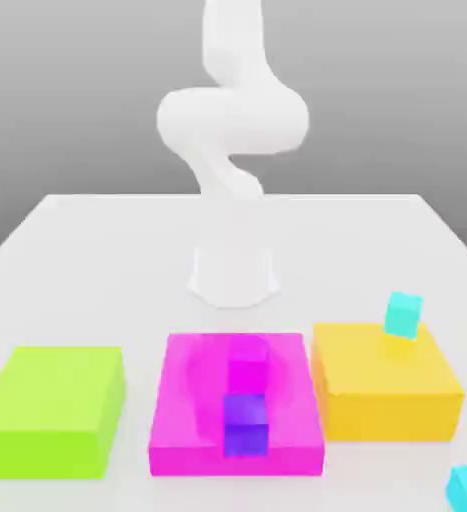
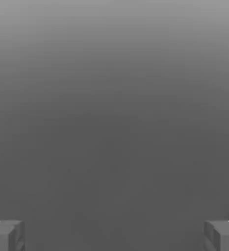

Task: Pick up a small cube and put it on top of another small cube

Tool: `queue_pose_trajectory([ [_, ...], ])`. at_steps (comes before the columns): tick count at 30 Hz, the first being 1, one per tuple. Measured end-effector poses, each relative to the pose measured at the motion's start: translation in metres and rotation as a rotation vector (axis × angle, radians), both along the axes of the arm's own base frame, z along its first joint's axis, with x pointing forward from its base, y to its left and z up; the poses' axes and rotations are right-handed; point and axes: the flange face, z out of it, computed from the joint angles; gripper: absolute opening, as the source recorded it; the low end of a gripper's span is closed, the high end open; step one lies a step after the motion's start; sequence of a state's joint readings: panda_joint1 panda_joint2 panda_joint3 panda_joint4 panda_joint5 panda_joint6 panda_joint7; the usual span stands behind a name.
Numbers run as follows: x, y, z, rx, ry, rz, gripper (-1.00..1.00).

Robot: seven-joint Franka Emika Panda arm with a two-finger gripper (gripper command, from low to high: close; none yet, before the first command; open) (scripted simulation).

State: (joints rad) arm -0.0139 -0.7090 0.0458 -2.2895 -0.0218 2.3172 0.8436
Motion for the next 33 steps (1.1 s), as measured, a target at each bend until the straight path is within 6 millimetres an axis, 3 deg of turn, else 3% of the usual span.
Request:
queue_pose_trajectory([
  [8, 0.087, 0.06, -0.104, -0.059, 0.192, -0.015, 0.0],
  [16, 0.138, 0.122, -0.226, -0.088, 0.367, 0.004, 0.0],
  [24, 0.147, 0.187, -0.355, -0.078, 0.537, 0.046, 0.0],
  [33, 0.115, 0.256, -0.489, -0.016, 0.723, 0.093, 0.0],
])
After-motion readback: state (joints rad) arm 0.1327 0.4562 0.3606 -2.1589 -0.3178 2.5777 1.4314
